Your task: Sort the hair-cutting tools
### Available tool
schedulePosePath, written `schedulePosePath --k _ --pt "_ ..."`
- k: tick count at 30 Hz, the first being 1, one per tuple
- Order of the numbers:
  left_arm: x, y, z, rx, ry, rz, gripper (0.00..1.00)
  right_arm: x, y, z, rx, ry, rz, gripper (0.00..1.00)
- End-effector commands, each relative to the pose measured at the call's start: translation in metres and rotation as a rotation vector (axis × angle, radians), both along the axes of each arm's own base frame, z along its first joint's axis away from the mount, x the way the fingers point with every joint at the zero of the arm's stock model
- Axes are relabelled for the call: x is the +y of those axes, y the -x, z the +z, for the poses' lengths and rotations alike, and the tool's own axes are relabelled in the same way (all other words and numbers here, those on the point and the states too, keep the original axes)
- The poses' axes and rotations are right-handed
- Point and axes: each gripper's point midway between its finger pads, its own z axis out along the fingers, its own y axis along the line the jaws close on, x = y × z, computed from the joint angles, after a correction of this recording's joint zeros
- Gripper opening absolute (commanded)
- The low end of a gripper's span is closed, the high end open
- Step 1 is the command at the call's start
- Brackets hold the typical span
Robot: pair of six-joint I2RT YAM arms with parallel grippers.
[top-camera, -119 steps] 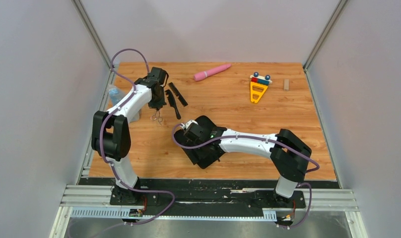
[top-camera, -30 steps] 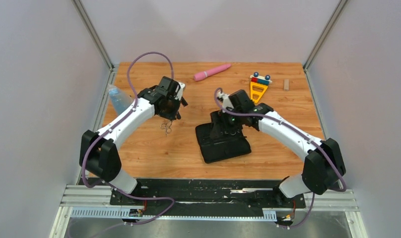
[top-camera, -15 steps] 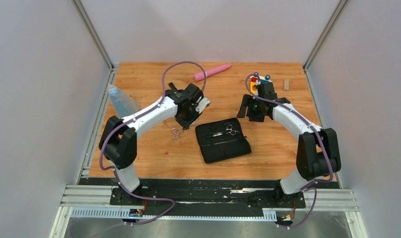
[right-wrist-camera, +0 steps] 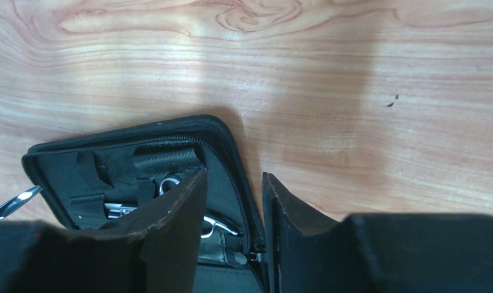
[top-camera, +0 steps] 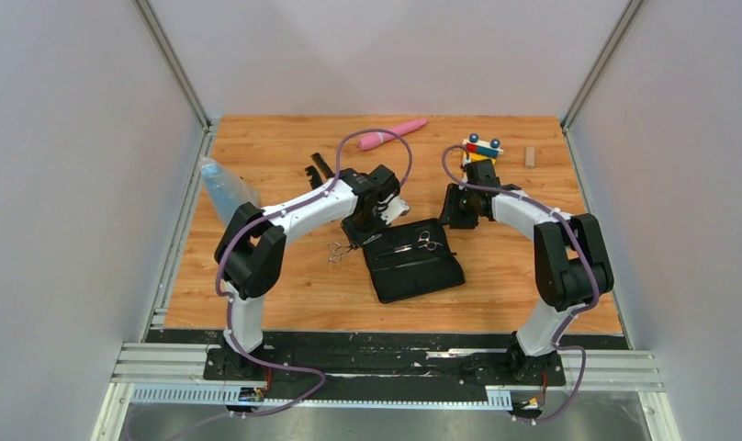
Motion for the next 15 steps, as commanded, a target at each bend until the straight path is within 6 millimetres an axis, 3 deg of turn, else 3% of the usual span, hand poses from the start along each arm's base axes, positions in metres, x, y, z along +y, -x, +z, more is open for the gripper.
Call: schedulePosePath --k 1,15 --pt "-0.013 -0.009 0.008 -0.013 0.024 -0.053 0.0 0.007 -0.005 -0.012 -0.018 -0.009 0.039 0.37" --pt "-0.011 -0.004 -0.011 0.034 -0.028 -0.09 0.0 0.023 0.008 -0.029 -0.018 0.017 0.1 0.06"
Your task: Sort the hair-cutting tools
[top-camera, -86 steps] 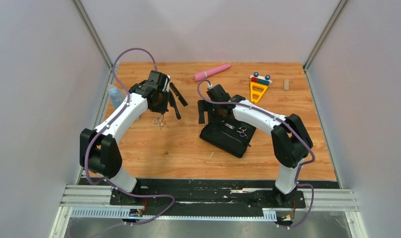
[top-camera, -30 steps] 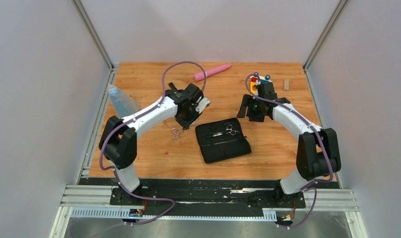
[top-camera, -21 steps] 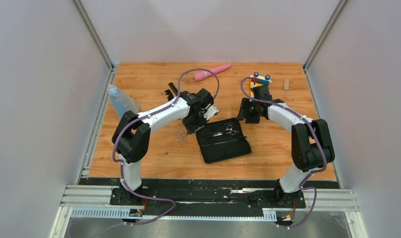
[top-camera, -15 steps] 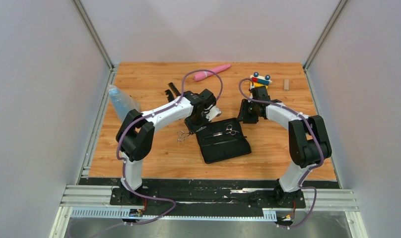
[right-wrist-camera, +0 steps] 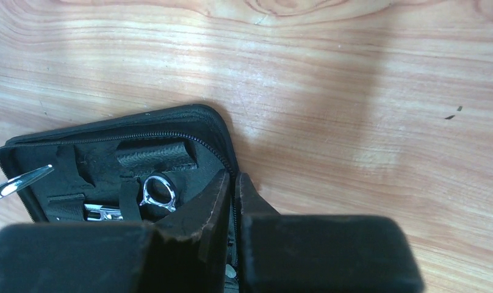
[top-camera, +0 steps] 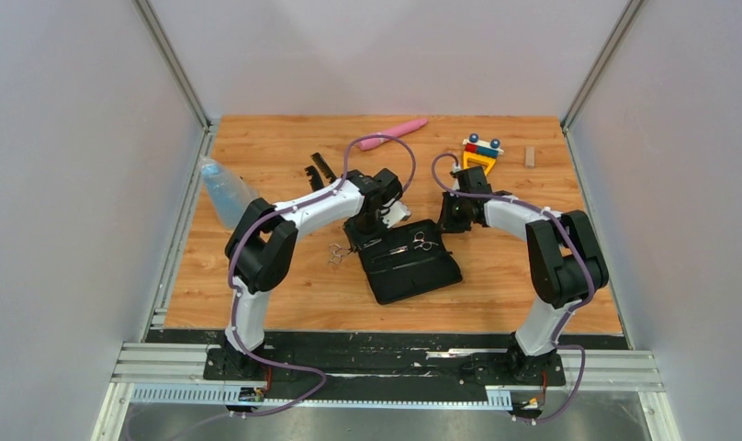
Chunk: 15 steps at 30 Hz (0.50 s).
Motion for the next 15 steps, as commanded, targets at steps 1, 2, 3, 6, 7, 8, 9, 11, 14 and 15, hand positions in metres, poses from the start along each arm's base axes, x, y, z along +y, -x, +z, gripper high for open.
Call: schedulePosePath --k 1,2,3,6,7,8,9,11,14,15 --pt "-0.006 -0.001 0.007 -0.003 -0.001 -0.047 0.0 0.006 -0.001 -0.006 -0.025 0.012 0.024 0.04" --pt "-0.006 -0.001 0.006 -0.002 -0.004 -0.048 0.0 0.006 -0.001 -0.006 -0.027 0.011 0.025 0.04" --pt "-0.006 -0.001 0.005 -0.001 -0.007 -0.048 0.0 0.007 -0.001 -0.005 -0.03 0.01 0.027 0.03" --pt "-0.007 -0.001 0.003 0.006 -0.007 -0.047 0.0 0.009 0.001 -0.006 -0.027 0.013 0.034 0.03" --pt "-0.009 0.0 0.002 0.01 -0.001 -0.05 0.0 0.01 0.001 -0.007 -0.027 0.014 0.037 0.03" --pt "-0.009 0.0 0.001 0.013 -0.002 -0.054 0.0 0.01 0.001 -0.007 -0.027 0.015 0.035 0.03" --pt "-0.011 -0.001 0.001 0.009 0.0 -0.056 0.0 0.01 0.001 -0.008 -0.026 0.015 0.036 0.03" --pt "-0.012 -0.004 0.001 0.004 -0.005 -0.059 0.0 0.011 0.001 -0.008 -0.023 0.013 0.038 0.03" --pt "-0.016 -0.008 0.0 -0.005 -0.006 -0.062 0.0 0.013 0.002 -0.008 -0.022 0.007 0.045 0.03" --pt "-0.018 -0.009 0.0 -0.008 -0.003 -0.063 0.0 0.014 0.003 -0.009 -0.019 0.004 0.048 0.03"
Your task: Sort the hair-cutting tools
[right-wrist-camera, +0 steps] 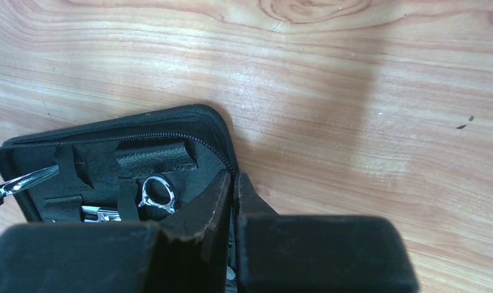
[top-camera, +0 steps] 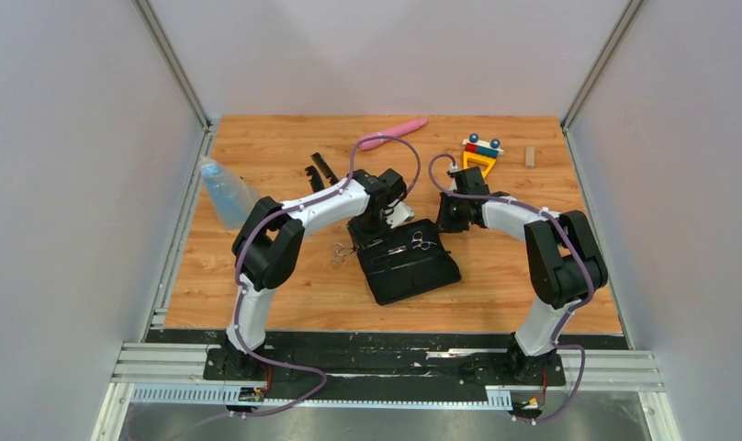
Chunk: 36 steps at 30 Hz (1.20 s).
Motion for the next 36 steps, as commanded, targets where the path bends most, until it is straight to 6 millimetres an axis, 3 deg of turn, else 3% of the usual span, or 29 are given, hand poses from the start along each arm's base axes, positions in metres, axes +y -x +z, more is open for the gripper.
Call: schedulePosePath --k 1,22,36 --pt "-0.015 -0.009 0.007 -0.025 0.027 -0.04 0.0 0.008 0.005 -0.009 0.01 -0.007 0.031 0.03" --pt "-0.057 -0.022 -0.009 -0.06 0.123 -0.085 0.0 0.018 0.009 -0.01 0.02 -0.047 0.062 0.03" --pt "-0.072 -0.023 -0.013 -0.079 0.138 -0.165 0.01 0.021 0.01 -0.009 0.022 -0.059 0.072 0.03"
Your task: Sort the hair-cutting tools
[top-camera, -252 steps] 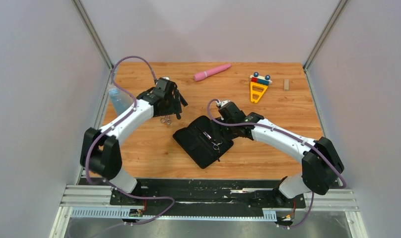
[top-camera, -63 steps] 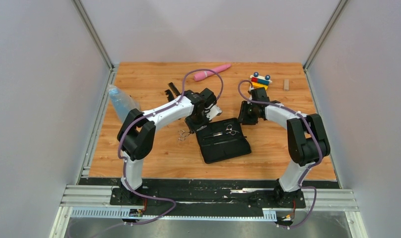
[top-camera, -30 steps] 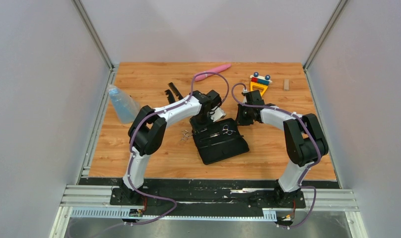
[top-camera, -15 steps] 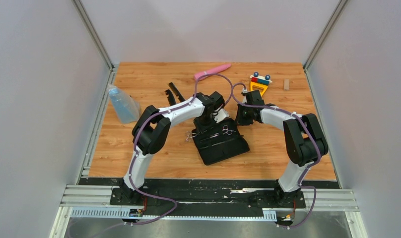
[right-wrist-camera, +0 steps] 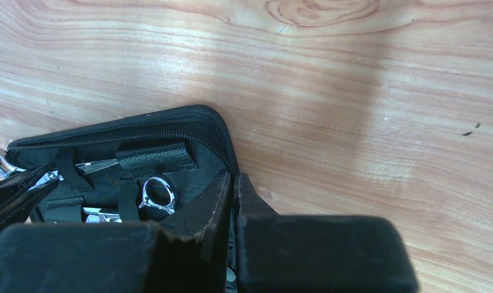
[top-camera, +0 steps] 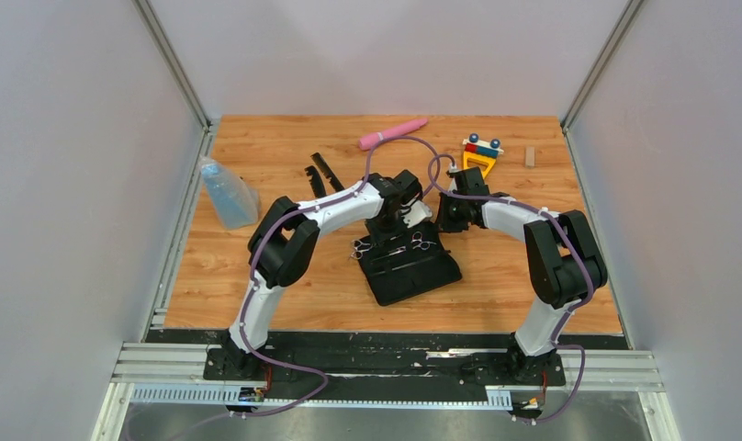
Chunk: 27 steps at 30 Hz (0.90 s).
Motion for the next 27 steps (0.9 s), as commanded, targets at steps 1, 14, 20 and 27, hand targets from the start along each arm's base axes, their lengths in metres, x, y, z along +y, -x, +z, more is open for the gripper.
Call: schedulePosePath --k 1,14,20,27 --pt "-0.024 -0.001 0.001 -0.007 0.062 -0.086 0.02 0.018 0.011 -0.008 0.031 -0.048 0.058 0.03" --pt "-0.036 -0.016 -0.001 -0.068 0.09 -0.057 0.12 0.019 0.011 -0.005 0.028 -0.058 0.06 0.03" --pt "-0.035 -0.014 0.005 -0.077 0.111 -0.029 0.22 0.02 0.012 -0.006 0.032 -0.06 0.062 0.03" --pt "-0.025 -0.009 0.03 -0.116 0.132 0.023 0.41 0.02 0.012 -0.006 0.033 -0.065 0.063 0.03"
